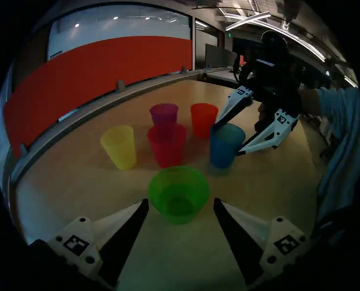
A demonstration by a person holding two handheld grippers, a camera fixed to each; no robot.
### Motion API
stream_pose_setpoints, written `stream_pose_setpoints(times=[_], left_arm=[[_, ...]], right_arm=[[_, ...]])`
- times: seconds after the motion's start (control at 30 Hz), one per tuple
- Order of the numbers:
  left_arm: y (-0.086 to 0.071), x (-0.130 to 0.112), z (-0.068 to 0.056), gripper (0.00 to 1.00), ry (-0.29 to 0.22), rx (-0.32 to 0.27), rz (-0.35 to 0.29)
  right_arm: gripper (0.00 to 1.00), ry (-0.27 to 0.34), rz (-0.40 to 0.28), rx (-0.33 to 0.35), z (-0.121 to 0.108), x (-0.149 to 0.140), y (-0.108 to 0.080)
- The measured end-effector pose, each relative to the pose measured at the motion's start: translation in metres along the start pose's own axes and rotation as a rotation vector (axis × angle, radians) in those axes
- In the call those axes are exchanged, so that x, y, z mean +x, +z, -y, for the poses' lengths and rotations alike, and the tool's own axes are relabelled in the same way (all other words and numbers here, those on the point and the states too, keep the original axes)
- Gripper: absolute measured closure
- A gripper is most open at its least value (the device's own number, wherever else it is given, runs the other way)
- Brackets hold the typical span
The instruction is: Pour water
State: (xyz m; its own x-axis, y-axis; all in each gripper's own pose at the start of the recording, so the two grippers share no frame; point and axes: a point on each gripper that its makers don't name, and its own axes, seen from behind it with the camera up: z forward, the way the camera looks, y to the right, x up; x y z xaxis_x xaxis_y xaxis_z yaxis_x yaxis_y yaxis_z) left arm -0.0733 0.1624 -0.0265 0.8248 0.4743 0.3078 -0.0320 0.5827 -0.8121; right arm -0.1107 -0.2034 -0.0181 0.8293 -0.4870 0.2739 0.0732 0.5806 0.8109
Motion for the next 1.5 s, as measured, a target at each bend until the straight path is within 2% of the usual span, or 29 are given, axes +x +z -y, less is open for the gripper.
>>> stream_pose_setpoints(times=[0.6, 0.9, 1.17, 1.37, 1.5], left_arm=[[-0.024, -0.008, 0.004, 0.00, -0.044, 0.054, -0.019], [-0.036, -0.006, 0.006, 0.00, -0.078, 0.085, -0.048], [-0.048, -0.003, 0.017, 0.00, -0.115, 0.155, -0.072], [-0.064, 0.006, 0.023, 0.00, -0.135, 0.211, -0.136], [-0.076, 0.013, 0.036, 0.00, -0.147, 0.274, -0.173]], right_arm=[[0.00, 0.016, 0.001, -0.069, -0.006, -0.018, -0.043], [0.00, 0.028, -0.025, -0.104, -0.006, -0.016, -0.062], [0.00, 0.040, -0.059, -0.148, -0.012, -0.008, -0.078], [0.00, 0.063, -0.113, -0.211, -0.024, 0.007, -0.096], [0.00, 0.087, -0.169, -0.267, -0.035, 0.022, -0.108]])
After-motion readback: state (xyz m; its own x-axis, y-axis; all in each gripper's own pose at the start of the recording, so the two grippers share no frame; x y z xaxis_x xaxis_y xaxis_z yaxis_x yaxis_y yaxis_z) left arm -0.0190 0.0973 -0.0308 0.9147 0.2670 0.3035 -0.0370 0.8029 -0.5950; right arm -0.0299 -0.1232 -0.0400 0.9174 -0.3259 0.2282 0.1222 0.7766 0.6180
